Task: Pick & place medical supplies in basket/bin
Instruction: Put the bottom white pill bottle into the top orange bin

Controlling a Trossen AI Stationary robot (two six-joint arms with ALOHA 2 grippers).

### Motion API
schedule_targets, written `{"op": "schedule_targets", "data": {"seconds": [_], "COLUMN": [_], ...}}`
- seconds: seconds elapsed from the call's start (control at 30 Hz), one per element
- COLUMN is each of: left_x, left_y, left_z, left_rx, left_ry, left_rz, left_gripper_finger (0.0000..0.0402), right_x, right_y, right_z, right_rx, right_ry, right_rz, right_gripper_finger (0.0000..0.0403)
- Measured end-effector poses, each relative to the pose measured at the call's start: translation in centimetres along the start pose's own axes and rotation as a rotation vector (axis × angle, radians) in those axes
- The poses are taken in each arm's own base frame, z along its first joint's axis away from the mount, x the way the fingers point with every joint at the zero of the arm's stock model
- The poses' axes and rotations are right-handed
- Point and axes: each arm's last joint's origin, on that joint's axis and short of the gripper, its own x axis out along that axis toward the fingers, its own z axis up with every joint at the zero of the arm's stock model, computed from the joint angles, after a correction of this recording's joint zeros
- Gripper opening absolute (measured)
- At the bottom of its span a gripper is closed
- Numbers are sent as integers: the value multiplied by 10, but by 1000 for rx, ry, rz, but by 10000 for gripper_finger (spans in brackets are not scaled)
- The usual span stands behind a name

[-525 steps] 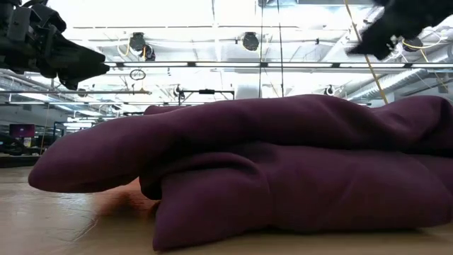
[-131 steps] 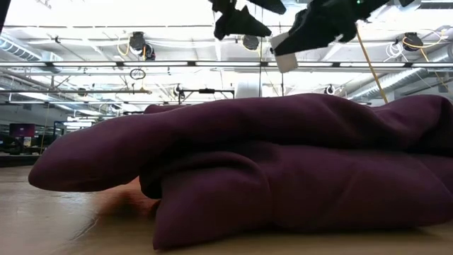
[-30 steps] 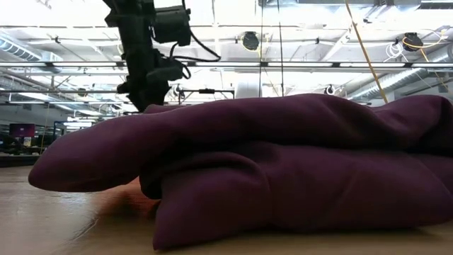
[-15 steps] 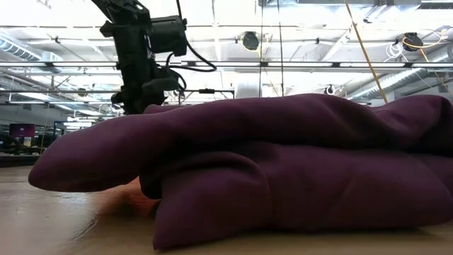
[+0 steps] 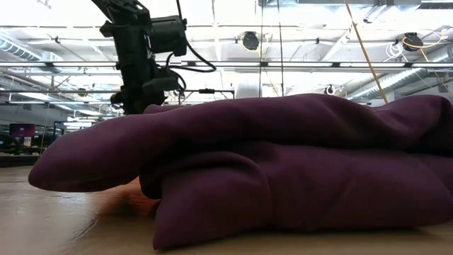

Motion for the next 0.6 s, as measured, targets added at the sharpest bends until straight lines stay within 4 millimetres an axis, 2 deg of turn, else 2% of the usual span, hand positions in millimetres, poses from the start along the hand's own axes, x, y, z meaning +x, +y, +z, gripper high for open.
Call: {"op": "schedule_targets", "data": {"seconds": [0.13, 0.37, 0.6], "left_x": [5, 26, 26], "left_y": [-1, -6, -6], "left_z": [-1, 0, -1], "left_rx": [2, 12, 5], "left_ry": [22, 84, 84], "left_rz": [6, 23, 25], "left_gripper_finger": [132, 132, 136], "right_x": [0, 0, 0], "right_y": [0, 0, 0], "right_z": [0, 0, 0], "right_rx": [0, -1, -11], "right_ry": [0, 1, 1], "right_rz": [0, 0, -1], "right_gripper_finger": [281, 281, 281]}}
